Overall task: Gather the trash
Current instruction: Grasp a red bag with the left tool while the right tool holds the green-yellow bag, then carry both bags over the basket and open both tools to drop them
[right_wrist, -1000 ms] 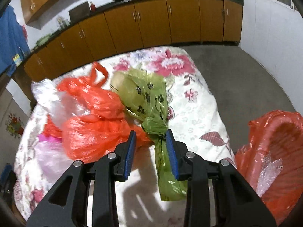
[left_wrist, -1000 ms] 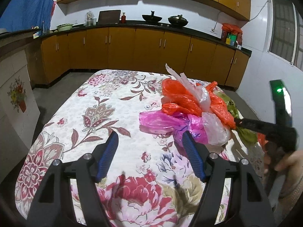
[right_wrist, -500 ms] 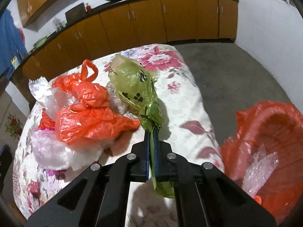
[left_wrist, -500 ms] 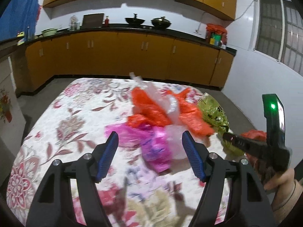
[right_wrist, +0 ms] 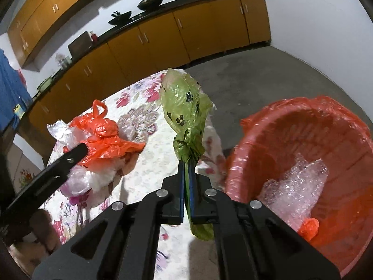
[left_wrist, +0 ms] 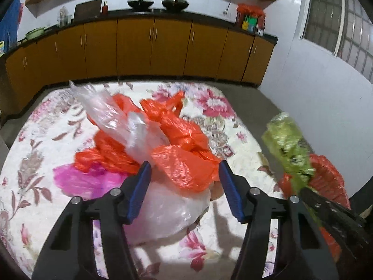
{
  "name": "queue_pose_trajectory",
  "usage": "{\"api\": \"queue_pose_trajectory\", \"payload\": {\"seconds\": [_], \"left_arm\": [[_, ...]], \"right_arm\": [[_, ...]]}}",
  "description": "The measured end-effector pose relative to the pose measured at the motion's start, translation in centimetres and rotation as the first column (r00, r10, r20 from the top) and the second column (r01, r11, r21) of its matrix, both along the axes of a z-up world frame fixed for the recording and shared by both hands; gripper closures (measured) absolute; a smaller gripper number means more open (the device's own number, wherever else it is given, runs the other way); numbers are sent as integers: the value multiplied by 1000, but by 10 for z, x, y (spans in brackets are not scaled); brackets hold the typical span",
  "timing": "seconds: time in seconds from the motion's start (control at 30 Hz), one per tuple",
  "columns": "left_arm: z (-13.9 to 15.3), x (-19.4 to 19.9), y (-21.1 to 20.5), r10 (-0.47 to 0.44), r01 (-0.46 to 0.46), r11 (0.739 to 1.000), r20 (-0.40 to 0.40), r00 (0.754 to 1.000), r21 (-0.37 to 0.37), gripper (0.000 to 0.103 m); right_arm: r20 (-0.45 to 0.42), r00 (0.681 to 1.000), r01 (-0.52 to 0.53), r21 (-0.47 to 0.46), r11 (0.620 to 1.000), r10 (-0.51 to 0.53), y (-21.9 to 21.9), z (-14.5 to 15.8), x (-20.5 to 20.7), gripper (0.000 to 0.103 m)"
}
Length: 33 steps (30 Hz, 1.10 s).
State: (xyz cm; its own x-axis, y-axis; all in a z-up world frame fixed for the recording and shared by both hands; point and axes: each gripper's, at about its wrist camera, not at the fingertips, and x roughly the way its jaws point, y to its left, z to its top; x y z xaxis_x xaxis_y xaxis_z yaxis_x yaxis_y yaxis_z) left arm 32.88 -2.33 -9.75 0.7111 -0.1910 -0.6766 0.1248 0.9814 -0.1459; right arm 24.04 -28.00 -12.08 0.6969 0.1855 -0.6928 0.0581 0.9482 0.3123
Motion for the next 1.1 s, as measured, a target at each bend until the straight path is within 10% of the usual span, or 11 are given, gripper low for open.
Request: {"api": "queue_pose_trajectory", "payload": {"seconds": [0.33, 1.1], "left_arm": [[-15, 9, -8, -50, 50, 999, -33, 998, -8, 97], [44, -76, 29, -121, 143, 984, 184, 976, -110, 98]], "right_arm": [[5, 1000, 7, 8, 1000, -7, -5, -2, -4, 99], [89, 996, 2, 13, 1000, -3, -9, 32, -40, 99]]}}
